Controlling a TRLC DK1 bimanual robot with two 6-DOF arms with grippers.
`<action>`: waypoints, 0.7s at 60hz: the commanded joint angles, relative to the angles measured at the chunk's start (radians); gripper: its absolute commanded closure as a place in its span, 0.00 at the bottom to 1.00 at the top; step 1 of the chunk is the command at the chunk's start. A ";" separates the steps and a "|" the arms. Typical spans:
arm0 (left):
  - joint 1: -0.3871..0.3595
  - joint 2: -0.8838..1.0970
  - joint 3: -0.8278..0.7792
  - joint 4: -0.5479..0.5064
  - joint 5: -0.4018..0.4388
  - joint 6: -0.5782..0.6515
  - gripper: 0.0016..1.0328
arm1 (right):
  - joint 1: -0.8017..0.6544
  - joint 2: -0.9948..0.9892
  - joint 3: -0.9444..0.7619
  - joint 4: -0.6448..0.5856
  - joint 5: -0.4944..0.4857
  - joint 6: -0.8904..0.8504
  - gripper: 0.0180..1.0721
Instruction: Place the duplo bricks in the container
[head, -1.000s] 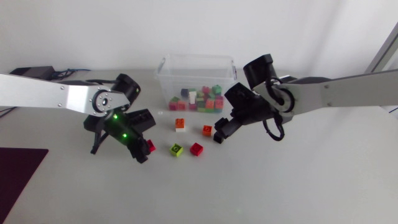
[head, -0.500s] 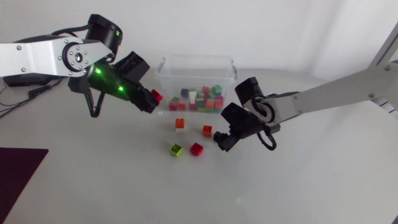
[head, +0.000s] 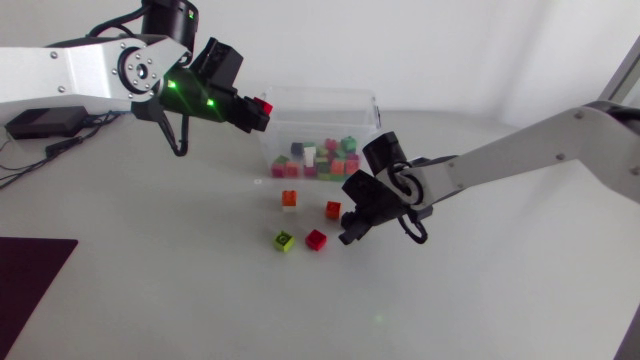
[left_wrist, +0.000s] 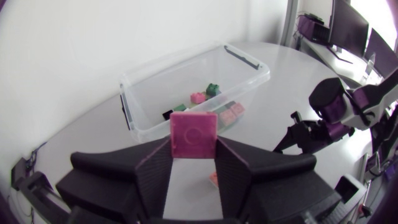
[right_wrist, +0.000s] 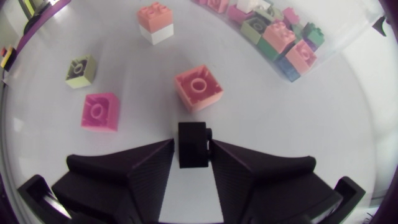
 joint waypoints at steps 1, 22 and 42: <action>-0.005 0.041 0.054 0.032 0.014 -0.050 0.81 | 0.006 -0.015 -0.009 0.014 0.013 0.002 0.79; -0.025 0.199 0.171 0.161 -0.049 -0.151 0.80 | -0.013 -0.236 -0.048 -0.084 -0.018 0.011 0.82; -0.049 0.323 0.321 0.173 -0.095 -0.179 0.79 | -0.013 -0.363 0.009 -0.194 -0.075 0.048 0.82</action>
